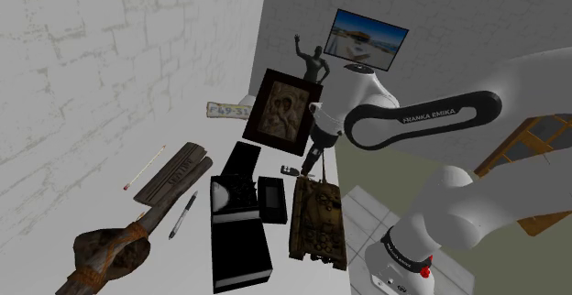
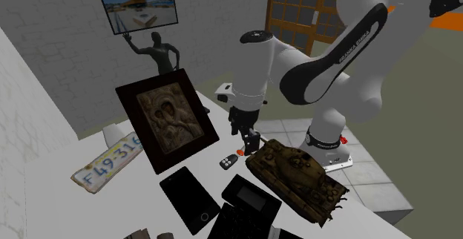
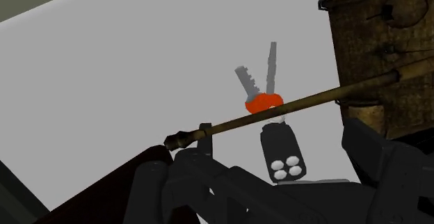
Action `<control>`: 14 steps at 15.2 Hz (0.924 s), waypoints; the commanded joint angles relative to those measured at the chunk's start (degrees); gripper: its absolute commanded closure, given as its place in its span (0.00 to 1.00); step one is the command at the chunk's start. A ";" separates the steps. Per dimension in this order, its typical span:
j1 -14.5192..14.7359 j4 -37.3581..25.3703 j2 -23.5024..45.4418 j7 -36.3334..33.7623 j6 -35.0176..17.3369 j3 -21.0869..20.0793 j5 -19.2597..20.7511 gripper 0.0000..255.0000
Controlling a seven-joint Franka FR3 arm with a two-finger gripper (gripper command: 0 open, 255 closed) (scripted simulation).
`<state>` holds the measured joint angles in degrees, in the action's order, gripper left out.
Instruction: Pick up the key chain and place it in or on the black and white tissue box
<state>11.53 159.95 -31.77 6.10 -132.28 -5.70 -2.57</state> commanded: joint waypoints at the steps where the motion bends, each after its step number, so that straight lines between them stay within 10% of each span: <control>1: 0.02 0.79 1.68 0.13 -2.49 -0.13 0.06 0.00; 13: 0.02 2.25 5.13 -0.08 -7.39 -0.17 0.29 0.00; 14: -0.05 2.20 5.79 -0.05 -8.01 -0.16 0.36 1.00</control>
<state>11.42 161.14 -26.65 5.95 -140.33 -5.73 -2.33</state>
